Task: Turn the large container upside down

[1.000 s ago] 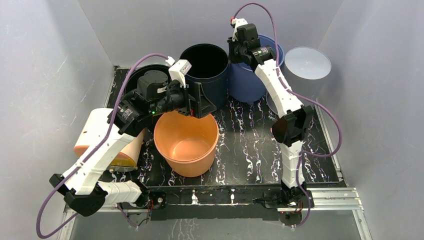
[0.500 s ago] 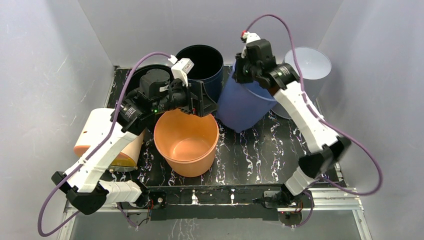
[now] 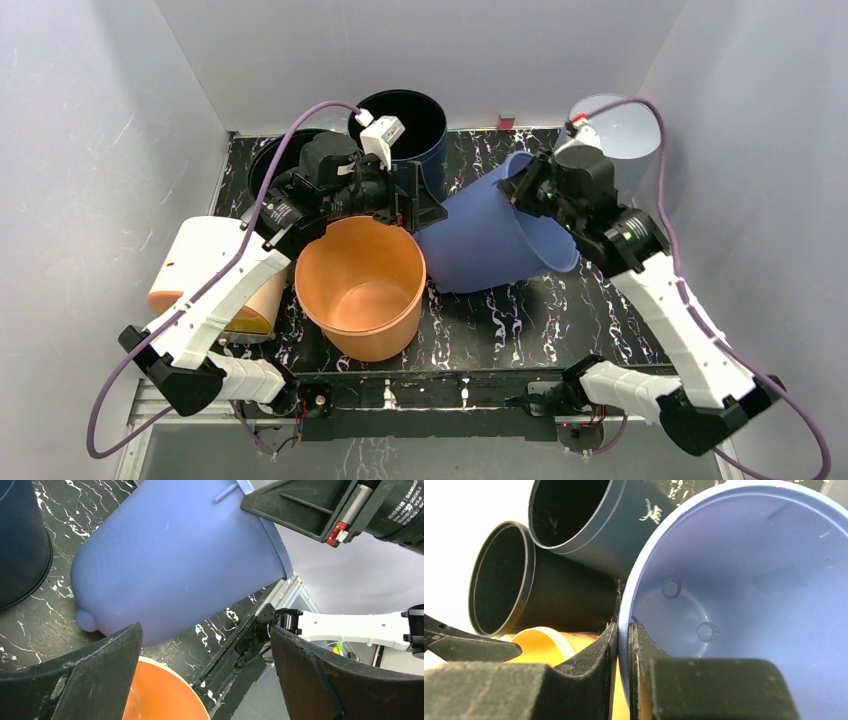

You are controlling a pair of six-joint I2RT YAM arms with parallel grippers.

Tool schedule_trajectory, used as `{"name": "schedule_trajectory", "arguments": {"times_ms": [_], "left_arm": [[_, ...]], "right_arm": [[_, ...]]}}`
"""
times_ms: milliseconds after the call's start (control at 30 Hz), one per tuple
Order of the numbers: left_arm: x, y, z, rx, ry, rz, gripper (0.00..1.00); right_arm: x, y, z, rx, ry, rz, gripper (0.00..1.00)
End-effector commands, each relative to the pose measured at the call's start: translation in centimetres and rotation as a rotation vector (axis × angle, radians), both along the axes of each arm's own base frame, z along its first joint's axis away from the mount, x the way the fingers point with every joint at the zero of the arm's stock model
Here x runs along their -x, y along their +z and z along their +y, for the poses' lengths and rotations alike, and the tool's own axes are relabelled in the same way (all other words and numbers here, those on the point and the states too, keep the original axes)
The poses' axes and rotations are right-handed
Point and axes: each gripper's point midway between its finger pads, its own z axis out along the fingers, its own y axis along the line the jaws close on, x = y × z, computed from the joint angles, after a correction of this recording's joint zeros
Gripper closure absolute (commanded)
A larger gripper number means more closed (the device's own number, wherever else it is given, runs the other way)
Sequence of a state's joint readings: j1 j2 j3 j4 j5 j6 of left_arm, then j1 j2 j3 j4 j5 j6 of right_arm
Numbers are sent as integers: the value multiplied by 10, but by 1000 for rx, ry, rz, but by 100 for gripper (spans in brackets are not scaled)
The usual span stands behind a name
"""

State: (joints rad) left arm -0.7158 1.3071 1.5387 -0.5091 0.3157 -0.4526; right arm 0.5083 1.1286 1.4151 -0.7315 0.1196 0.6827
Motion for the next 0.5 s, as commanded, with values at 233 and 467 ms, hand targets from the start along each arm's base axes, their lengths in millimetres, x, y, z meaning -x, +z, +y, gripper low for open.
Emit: {"name": "schedule_trajectory", "arguments": {"times_ms": [233,467], "left_arm": [[6,12,-12,57,-75,-5,2],[-11,-6,-29,39,-74,47,2]], "right_arm": [[59,-71,-72,-55,-327,157,100],[101,-120,-89,-60,-363,279,100]]}}
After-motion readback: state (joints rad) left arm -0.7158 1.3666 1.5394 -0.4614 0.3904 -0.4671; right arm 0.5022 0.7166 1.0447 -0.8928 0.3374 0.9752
